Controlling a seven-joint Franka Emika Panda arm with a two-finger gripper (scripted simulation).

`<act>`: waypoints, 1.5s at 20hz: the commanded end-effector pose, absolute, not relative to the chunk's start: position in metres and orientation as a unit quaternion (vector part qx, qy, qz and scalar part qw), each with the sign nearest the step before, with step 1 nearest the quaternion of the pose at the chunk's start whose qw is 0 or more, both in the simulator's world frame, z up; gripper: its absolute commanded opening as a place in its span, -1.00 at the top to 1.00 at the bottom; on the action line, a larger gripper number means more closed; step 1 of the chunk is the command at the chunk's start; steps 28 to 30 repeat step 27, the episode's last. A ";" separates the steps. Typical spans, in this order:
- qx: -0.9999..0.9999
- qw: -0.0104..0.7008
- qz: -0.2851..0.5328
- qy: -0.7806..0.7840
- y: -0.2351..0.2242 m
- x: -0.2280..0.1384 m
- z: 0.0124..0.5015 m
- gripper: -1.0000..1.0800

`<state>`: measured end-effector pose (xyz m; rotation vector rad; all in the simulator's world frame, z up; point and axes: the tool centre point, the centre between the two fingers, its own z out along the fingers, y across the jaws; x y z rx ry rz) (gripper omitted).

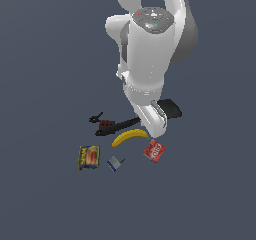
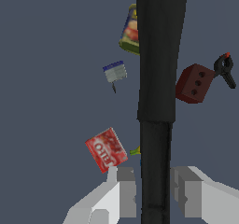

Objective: Pick up a designated object from a clutter of objects.

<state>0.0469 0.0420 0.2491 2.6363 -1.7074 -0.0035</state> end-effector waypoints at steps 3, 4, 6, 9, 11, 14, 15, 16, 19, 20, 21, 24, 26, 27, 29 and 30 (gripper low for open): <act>0.839 0.000 0.000 -0.544 0.052 0.025 0.298 1.00; 0.839 0.000 0.000 -0.544 0.055 0.020 0.309 1.00; 0.839 0.000 0.000 -0.544 0.059 0.011 0.330 1.00; 0.839 0.001 0.000 -0.544 0.066 -0.002 0.359 1.00; 0.839 0.001 0.000 -0.544 0.070 -0.009 0.377 1.00; 0.839 0.001 0.000 -0.544 0.075 -0.019 0.400 1.00; 0.839 0.001 0.000 -0.544 0.077 -0.022 0.407 1.00; 0.839 0.001 0.000 -0.544 0.079 -0.024 0.414 1.00; 0.839 0.001 0.000 -0.544 0.082 -0.030 0.429 1.00; 0.839 0.000 0.000 -0.544 0.084 -0.031 0.433 1.00; 0.839 0.000 0.000 -0.544 0.085 -0.033 0.437 1.00; 0.839 0.000 0.000 -0.544 0.086 -0.035 0.444 1.00; 0.839 0.000 0.000 -0.544 0.087 -0.036 0.446 1.00; 0.839 0.000 0.000 -0.544 0.087 -0.036 0.446 1.00; 0.839 0.000 0.000 -0.544 0.087 -0.036 0.446 1.00; 0.839 0.000 0.000 -0.544 0.087 -0.036 0.446 1.00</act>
